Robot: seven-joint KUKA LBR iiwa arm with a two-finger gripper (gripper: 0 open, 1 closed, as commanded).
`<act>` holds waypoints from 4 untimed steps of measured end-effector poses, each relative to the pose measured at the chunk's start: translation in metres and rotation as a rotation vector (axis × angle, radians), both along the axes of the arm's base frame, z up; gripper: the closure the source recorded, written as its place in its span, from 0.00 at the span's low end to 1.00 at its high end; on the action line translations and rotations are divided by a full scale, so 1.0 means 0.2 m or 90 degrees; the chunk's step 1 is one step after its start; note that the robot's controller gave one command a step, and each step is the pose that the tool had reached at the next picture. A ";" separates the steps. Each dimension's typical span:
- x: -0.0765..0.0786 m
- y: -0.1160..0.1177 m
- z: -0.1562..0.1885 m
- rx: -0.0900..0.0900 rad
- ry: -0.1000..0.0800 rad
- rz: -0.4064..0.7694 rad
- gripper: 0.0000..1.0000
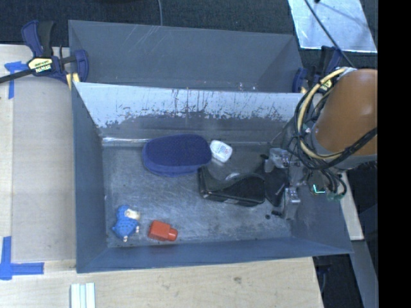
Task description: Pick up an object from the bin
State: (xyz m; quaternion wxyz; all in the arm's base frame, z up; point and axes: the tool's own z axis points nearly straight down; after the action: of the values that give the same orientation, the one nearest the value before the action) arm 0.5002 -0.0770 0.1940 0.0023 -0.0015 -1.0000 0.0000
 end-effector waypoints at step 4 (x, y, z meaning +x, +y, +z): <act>-0.03 0.06 -0.20 -0.001 -0.008 0.073 1.00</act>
Offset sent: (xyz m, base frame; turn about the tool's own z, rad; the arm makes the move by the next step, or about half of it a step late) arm 0.0568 -0.0027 -0.1067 0.1514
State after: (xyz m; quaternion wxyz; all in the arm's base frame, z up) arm 0.4938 -0.0656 0.1536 -0.0037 0.0562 -0.9984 0.0007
